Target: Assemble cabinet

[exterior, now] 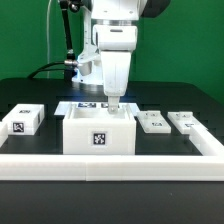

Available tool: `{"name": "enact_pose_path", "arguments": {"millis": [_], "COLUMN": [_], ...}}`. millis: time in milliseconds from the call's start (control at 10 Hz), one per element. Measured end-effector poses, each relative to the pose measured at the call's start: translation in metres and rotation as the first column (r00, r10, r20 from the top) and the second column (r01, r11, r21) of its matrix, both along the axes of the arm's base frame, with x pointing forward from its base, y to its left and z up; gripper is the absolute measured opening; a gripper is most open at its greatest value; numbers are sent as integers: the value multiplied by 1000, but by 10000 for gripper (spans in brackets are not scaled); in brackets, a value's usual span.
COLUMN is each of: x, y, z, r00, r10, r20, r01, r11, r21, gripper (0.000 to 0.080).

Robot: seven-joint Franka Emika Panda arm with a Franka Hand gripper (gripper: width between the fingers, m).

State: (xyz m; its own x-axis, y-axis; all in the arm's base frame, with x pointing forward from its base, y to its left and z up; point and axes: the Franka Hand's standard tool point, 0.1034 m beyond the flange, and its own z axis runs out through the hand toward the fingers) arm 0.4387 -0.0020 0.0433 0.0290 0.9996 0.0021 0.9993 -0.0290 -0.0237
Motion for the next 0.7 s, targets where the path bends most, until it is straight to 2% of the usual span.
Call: {"name": "enact_pose_path", "arguments": {"millis": [500,700], "x": [-10,-10], "y": [-1,-1], "z": [-22,-23], "r00": [999,999], "r10": [-8,-8], "r20": [-32,-35], "r01": [8,9], "r11": [1000,1000], "r21": [8,8], "gripper": [798,798]}}
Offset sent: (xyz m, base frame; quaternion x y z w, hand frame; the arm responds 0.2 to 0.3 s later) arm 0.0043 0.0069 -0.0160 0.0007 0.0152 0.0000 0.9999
